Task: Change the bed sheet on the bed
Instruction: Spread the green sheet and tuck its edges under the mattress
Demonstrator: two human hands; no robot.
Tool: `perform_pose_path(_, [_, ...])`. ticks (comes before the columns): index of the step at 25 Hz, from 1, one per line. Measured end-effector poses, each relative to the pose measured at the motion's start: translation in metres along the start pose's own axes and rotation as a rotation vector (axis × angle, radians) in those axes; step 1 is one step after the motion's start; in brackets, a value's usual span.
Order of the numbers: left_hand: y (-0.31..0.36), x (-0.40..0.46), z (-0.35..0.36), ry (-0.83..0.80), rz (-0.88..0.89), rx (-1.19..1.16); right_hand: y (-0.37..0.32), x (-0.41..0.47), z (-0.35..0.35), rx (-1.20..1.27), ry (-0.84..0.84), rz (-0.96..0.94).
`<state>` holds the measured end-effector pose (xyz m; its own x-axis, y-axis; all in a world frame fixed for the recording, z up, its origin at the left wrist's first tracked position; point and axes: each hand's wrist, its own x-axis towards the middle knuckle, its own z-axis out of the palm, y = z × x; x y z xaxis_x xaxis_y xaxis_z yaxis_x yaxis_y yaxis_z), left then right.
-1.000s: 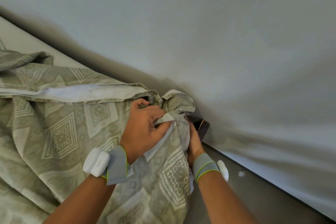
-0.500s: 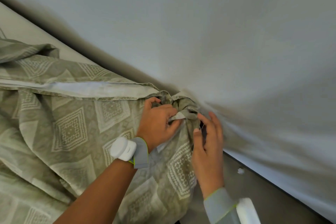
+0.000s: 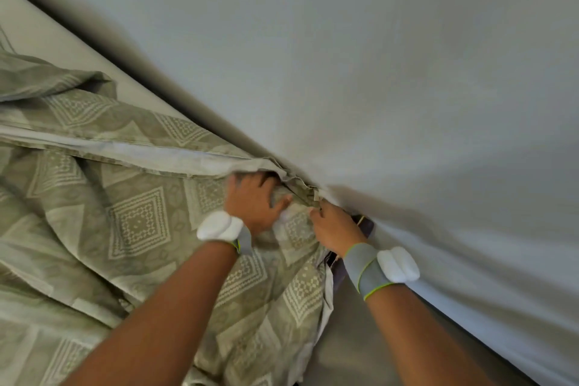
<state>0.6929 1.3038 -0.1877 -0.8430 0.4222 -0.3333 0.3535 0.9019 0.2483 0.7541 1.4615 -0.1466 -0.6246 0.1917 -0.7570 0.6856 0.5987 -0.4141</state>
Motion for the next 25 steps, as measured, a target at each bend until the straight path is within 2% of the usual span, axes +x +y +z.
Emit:
perform_pose_path(4, [-0.066,0.070,-0.013,-0.142,-0.167,0.034,-0.006,0.051,0.017,-0.054,-0.165,0.136])
perform_pose_path(9, [-0.079,0.109,-0.007,-0.155,-0.206,0.255,-0.007,0.096,0.030,-0.129,-0.111,0.214])
perform_pose_path(12, [-0.054,0.086,-0.017,-0.105,-0.142,0.189,-0.010,0.072,0.034,-0.115,-0.030,0.141])
perform_pose_path(14, [-0.030,0.042,-0.004,-0.012,-0.083,0.046,-0.010,0.028,0.043,-0.161,0.034,0.003])
perform_pose_path(16, [-0.016,-0.014,0.016,0.049,-0.060,0.038,-0.010,-0.015,0.052,-0.280,0.048,-0.069])
perform_pose_path(19, [-0.031,-0.055,0.045,0.076,-0.147,0.120,0.003,-0.041,0.067,-0.511,0.068,0.003])
perform_pose_path(25, [-0.043,-0.071,0.039,0.013,-0.155,0.013,0.001,-0.042,0.073,-0.591,0.056,0.107])
